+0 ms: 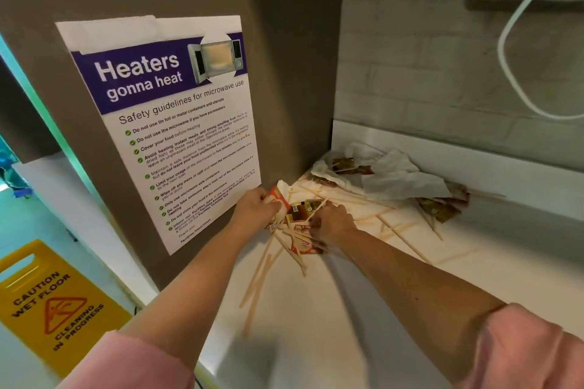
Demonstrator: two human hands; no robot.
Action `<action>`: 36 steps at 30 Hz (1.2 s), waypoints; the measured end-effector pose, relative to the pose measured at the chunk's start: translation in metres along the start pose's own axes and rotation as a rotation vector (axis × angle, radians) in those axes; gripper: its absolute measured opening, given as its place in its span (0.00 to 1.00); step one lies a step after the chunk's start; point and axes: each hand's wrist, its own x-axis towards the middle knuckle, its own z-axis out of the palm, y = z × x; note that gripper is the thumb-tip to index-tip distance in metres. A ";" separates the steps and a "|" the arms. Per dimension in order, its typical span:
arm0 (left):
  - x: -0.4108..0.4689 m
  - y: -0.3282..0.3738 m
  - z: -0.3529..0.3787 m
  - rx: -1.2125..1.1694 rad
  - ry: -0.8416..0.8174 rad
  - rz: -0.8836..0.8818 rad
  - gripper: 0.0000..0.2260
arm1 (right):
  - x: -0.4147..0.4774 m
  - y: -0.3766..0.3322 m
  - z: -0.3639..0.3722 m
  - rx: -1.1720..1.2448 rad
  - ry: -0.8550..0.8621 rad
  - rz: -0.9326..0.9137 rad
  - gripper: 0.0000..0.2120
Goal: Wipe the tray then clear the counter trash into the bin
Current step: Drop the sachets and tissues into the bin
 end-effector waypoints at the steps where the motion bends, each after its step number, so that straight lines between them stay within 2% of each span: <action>1: 0.003 0.000 0.001 -0.003 -0.004 0.002 0.03 | 0.001 -0.001 0.001 0.004 -0.007 0.014 0.14; 7: 0.019 0.005 0.004 -0.092 -0.043 -0.001 0.05 | -0.001 0.003 -0.016 0.057 -0.035 -0.030 0.07; 13: 0.026 0.015 0.009 -0.152 -0.074 -0.030 0.09 | -0.009 -0.003 -0.062 -0.053 0.220 -0.203 0.06; 15: 0.027 0.021 0.012 -0.173 -0.103 -0.036 0.10 | -0.012 -0.004 -0.075 0.013 0.282 -0.257 0.07; 17: 0.027 0.028 0.014 -0.240 -0.155 -0.049 0.11 | -0.013 -0.005 -0.084 0.194 0.284 -0.282 0.08; 19: 0.024 0.036 0.016 -0.404 -0.243 -0.097 0.09 | -0.009 -0.006 -0.087 0.364 0.275 -0.277 0.08; 21: 0.021 0.043 0.016 -0.601 -0.322 -0.159 0.08 | -0.004 -0.008 -0.085 0.402 0.289 -0.248 0.08; 23: 0.022 0.046 0.014 -0.723 -0.374 -0.205 0.11 | 0.000 -0.011 -0.081 0.424 0.321 -0.226 0.06; 27: 0.024 0.048 0.011 -0.674 -0.465 -0.139 0.12 | 0.008 -0.019 -0.076 0.539 0.381 -0.202 0.06; 32: 0.032 0.049 0.005 -0.643 -0.343 -0.117 0.17 | 0.022 -0.020 -0.070 0.677 0.365 -0.108 0.10; 36: 0.038 0.049 -0.001 -0.651 -0.303 -0.120 0.16 | 0.036 -0.006 -0.048 0.417 0.256 -0.045 0.09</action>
